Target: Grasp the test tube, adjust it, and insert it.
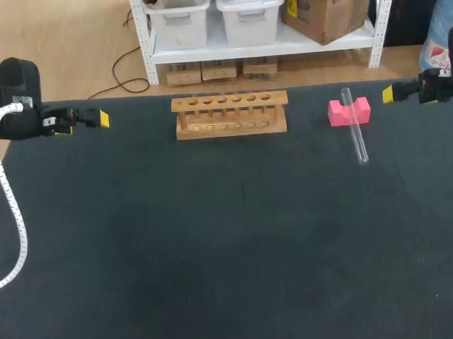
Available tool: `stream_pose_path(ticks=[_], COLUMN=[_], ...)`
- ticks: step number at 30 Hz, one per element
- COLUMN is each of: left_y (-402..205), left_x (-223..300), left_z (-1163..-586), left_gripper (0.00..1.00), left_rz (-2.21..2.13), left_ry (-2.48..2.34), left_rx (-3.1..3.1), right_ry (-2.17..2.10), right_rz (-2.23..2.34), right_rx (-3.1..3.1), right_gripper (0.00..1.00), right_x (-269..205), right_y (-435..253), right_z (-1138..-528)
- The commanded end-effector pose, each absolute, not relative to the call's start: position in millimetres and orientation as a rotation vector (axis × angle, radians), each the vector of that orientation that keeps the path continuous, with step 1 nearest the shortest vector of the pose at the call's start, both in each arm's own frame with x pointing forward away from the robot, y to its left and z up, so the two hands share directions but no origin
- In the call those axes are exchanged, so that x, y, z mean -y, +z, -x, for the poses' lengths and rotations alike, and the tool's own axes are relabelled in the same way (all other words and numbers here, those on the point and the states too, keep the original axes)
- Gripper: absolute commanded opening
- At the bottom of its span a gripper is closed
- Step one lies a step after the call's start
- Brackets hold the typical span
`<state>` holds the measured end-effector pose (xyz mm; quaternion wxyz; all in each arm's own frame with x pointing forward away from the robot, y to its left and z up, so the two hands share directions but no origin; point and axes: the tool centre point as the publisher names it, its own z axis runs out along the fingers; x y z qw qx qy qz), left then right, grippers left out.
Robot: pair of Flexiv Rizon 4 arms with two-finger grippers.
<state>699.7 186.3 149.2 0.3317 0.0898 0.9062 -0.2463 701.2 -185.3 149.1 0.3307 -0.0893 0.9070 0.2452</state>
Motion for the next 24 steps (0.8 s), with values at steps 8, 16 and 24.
stream_pose_path(ticks=[8,16,24], left_y=[150.4,151.3,158.1], left_x=[-185.0,-186.2,-191.3], left_z=[-699.8,-704.9,-711.5], left_gripper=[1.00,1.00,1.00], left_rz=[-0.231,-0.367,-0.671], left_ry=[-0.635,-0.672,-0.822], left_rx=[-2.376,-2.307,-2.121], right_ry=[0.639,0.639,0.639], right_rz=[0.236,0.236,0.236], right_rx=[-2.382,-2.382,-2.382], right_gripper=[1.00,1.00,1.00], right_x=[185.7,185.7,185.7], right_y=[151.7,151.7,151.7], right_z=[-702.2,-702.2,-702.2])
